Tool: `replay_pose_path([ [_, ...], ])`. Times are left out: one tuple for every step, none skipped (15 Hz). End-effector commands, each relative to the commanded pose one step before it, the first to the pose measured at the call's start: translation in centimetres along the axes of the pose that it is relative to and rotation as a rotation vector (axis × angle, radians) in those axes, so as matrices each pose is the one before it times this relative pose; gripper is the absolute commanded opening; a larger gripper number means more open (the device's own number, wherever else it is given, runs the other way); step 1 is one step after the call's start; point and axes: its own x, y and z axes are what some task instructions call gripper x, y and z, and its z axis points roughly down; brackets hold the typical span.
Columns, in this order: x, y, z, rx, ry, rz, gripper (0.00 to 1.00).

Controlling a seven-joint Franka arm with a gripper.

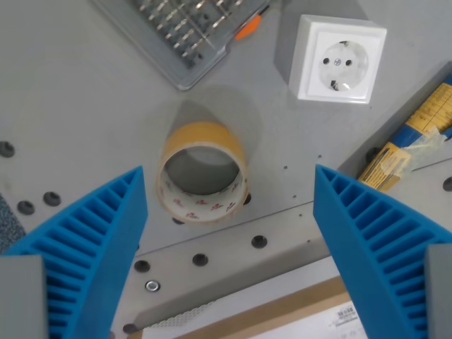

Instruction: Move above the white socket

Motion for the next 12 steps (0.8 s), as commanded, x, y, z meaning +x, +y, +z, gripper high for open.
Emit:
replay_pose_path([
  [-0.001,1.37,1.557,0.03157,0.0852,0.0164,1.0],
  [0.039,0.307,0.455,-0.00056,0.0004,0.0039,1.0],
  [0.046,0.313,0.471,-0.00223,-0.0014,0.0063,1.0],
  [0.051,0.317,0.486,-0.00244,0.0007,0.0053,1.0],
  [0.054,0.32,0.5,-0.00227,0.0006,0.0042,1.0],
  [0.045,0.264,0.423,-0.00219,-0.0007,0.0039,1.0],
  [0.047,0.268,0.436,-0.00083,0.0006,0.0035,1.0],
  [0.047,0.276,0.449,-0.00065,0.0006,0.0038,1.0],
  [0.047,0.288,0.463,-0.00177,-0.0027,0.0036,1.0],
  [0.047,0.303,0.477,-0.00065,0.0004,0.003,1.0],
  [0.046,0.318,0.492,0.00064,0.0028,0.0034,1.0],
  [0.046,0.332,0.5,0.00047,0.0011,0.0023,1.0],
])
